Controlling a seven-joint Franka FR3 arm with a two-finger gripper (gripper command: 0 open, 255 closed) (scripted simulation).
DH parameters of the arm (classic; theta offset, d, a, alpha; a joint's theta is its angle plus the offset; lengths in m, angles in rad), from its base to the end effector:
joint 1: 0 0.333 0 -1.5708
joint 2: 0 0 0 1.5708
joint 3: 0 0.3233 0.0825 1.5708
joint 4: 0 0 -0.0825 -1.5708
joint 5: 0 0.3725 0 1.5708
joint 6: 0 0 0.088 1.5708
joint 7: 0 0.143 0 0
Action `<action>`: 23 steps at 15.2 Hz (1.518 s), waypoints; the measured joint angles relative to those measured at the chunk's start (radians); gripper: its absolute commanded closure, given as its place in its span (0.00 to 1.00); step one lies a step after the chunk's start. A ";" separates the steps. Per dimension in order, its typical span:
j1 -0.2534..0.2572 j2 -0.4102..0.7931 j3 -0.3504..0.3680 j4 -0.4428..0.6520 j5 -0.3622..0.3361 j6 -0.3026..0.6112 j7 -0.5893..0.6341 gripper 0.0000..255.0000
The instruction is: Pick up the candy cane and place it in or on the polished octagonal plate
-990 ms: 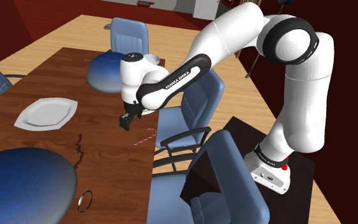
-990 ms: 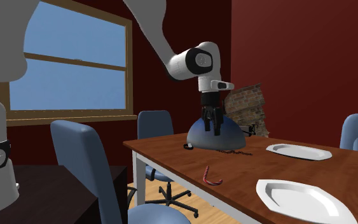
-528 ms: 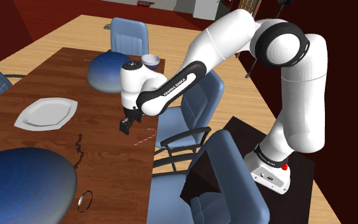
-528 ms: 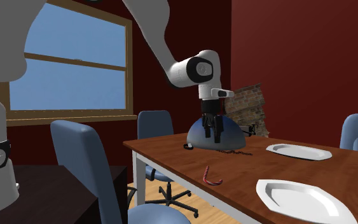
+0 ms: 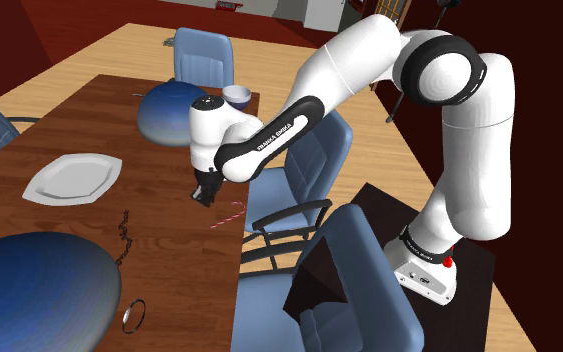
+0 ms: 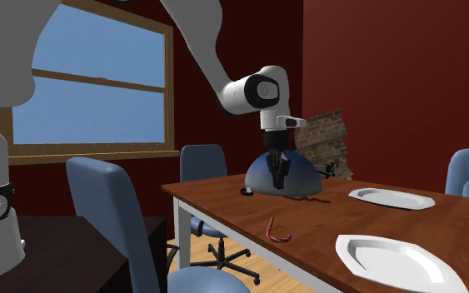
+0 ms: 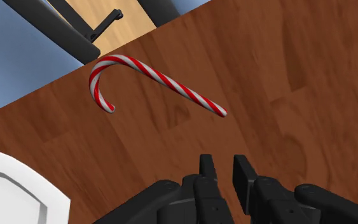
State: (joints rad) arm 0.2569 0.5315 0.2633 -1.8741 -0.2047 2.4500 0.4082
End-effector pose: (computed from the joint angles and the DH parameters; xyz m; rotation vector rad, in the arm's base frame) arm 0.5637 0.3087 0.2207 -3.0930 -0.3517 -0.0995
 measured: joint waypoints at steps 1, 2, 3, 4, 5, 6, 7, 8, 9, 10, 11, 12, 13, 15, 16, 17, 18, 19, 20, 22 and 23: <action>0.000 0.000 0.000 0.000 0.000 0.000 0.000 1.00; 0.000 0.000 0.000 0.000 0.000 0.000 0.000 1.00; 0.000 0.000 0.000 0.000 0.000 0.000 0.000 1.00; 0.000 0.000 0.000 0.000 0.000 0.000 0.000 1.00; 0.000 0.000 0.000 0.000 0.000 0.000 0.000 1.00; 0.000 0.000 0.000 0.000 0.000 0.000 0.000 1.00; 0.000 0.000 0.000 0.000 0.000 0.000 0.000 0.00; 0.000 0.000 0.000 0.000 0.000 0.000 0.000 0.00; -0.010 0.000 0.003 -0.009 0.000 0.006 -0.019 0.00; -0.028 -0.001 0.007 -0.020 0.003 0.010 -0.054 0.00; -0.050 -0.005 0.012 -0.040 0.005 0.019 -0.095 0.00; -0.073 -0.002 0.015 -0.054 0.004 0.029 -0.139 0.00; -0.089 0.008 0.018 -0.064 0.001 0.041 -0.177 0.00; -0.135 0.010 0.027 -0.091 0.000 0.053 -0.266 0.00; -0.154 0.019 0.030 -0.092 -0.003 0.053 -0.310 0.00; -0.178 0.021 0.032 -0.112 -0.007 0.067 -0.355 0.00; -0.202 0.034 0.033 -0.116 -0.012 0.074 -0.402 0.00; -0.216 0.050 0.033 -0.112 -0.019 0.076 -0.439 0.00; -0.228 0.058 0.032 -0.119 -0.024 0.087 -0.463 0.00; -0.234 0.077 0.027 -0.116 -0.031 0.098 -0.479 0.00; -0.232 0.088 0.024 -0.115 -0.035 0.109 -0.480 0.00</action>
State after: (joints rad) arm 0.0244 0.6193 0.2870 -1.9895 -0.2398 2.5586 -0.0717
